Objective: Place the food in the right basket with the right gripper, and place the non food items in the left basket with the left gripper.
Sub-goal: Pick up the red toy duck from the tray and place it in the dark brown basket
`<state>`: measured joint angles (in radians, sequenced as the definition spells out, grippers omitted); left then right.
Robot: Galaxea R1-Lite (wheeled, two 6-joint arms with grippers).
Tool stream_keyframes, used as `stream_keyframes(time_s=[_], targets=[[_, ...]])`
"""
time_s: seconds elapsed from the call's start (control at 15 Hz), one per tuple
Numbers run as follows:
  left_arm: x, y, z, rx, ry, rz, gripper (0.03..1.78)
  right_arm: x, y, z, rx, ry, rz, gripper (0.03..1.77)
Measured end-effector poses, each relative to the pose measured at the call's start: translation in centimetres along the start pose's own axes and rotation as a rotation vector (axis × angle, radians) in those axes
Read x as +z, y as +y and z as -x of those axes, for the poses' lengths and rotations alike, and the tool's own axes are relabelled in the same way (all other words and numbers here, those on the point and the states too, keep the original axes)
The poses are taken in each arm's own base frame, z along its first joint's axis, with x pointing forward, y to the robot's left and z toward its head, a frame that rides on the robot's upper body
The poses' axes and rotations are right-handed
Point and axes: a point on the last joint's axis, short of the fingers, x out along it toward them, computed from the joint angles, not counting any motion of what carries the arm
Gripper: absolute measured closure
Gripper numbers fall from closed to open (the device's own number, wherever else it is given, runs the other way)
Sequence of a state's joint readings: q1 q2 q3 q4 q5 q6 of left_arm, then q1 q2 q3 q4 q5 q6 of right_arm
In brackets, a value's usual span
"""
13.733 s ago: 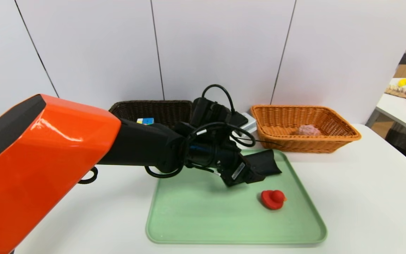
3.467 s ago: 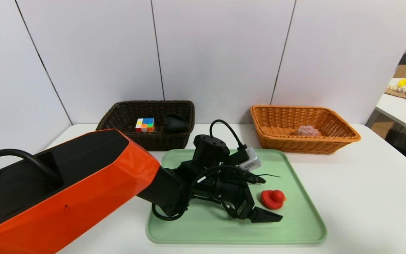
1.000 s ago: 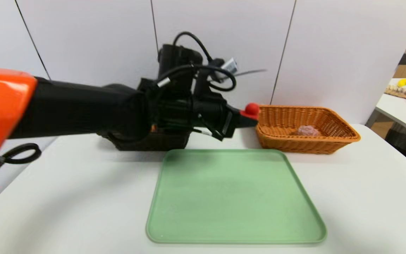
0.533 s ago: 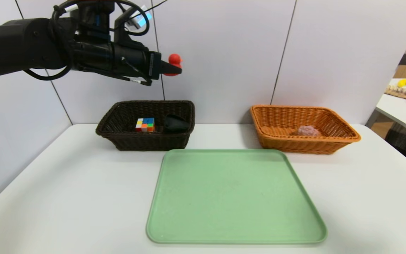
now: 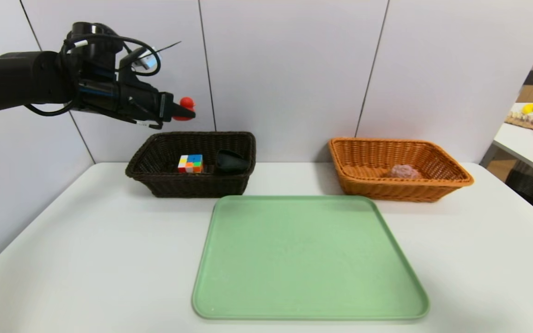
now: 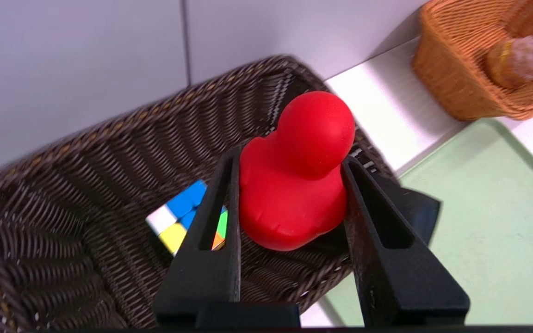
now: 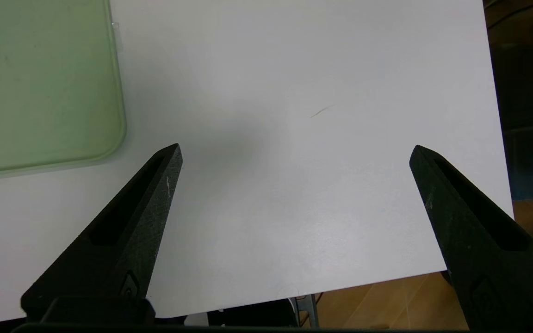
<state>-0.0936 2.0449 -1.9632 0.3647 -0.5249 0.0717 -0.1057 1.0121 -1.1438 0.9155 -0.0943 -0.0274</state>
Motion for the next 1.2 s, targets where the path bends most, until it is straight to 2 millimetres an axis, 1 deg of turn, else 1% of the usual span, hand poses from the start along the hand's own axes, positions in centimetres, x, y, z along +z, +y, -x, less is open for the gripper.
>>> stream_keyframes(time_s=[0.33, 0.47, 0.8, 1.2], targets=[[-2.6, 3.4, -1.4, 0.055, 0.095, 0.086, 1.15, -0.3, 0.0, 0.1, -0.002, 0.001, -0.001, 0.1], [-3.6, 4.7, -2.0, 0.103, 0.124, 0.111, 1.15, -0.5, 0.0, 0.0, -0.002, 0.007, -0.001, 0.1], [-4.6, 5.6, -2.8, 0.114, 0.152, 0.14, 1.15, -0.9, 0.1, -0.4, -0.002, 0.026, 0.0, 0.1], [-5.9, 6.4, -4.0, 0.137, 0.187, 0.161, 1.16, -0.9, 0.0, -0.3, -0.004, 0.022, 0.0, 0.1]])
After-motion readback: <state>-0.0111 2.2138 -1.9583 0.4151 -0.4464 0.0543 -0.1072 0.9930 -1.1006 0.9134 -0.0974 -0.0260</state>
